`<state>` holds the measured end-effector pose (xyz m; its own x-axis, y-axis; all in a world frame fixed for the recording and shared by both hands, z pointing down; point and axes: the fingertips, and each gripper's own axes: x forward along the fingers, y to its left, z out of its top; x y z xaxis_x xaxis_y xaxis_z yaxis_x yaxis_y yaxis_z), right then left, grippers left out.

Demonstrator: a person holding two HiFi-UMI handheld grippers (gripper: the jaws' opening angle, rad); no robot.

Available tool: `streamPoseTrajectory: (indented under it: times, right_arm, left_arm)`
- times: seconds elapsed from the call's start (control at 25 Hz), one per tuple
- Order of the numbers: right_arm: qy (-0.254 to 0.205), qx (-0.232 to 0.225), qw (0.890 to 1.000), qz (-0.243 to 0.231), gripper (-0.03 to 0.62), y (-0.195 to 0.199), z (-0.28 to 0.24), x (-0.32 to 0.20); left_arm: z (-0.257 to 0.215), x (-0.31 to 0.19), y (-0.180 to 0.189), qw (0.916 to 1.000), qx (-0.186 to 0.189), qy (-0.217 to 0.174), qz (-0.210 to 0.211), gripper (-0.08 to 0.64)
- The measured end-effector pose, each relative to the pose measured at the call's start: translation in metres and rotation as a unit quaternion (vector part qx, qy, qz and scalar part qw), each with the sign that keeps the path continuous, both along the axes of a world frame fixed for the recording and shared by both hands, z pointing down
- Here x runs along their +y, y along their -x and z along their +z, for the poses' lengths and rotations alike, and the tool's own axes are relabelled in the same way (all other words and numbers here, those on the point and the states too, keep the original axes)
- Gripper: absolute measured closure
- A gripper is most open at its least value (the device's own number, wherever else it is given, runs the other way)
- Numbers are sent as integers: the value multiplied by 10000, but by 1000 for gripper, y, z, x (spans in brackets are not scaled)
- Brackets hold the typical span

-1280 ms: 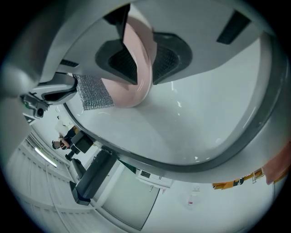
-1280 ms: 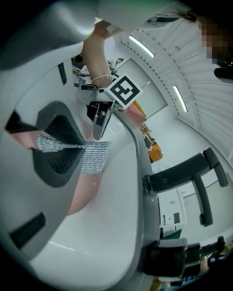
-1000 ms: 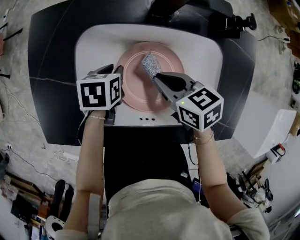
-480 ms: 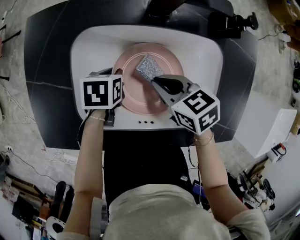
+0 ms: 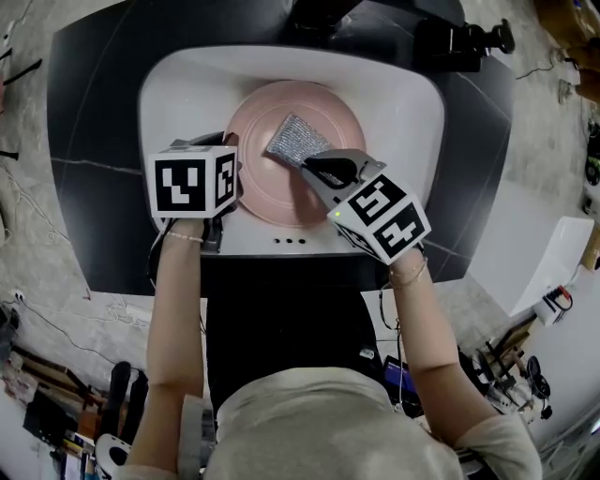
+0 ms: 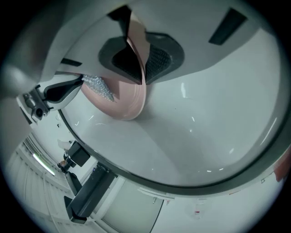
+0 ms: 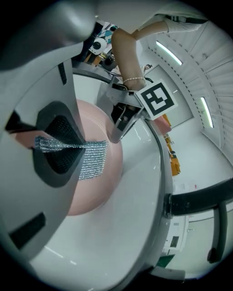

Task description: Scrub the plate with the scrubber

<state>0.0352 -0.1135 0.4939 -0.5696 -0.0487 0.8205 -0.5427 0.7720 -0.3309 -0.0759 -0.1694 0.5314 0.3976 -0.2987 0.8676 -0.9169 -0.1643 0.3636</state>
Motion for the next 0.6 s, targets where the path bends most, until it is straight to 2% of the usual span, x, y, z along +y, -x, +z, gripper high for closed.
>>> streamPoseTrajectory:
  times: [0.2, 0.6]
  right_arm:
    - [328, 137, 9979, -544, 563, 6, 10, 18]
    - [654, 200, 9957, -620, 566, 13, 19, 34]
  left_arm:
    - [-8, -2, 0, 9999, 88, -64, -38, 519]
    - [-14, -2, 0, 9997, 216, -96, 14, 518]
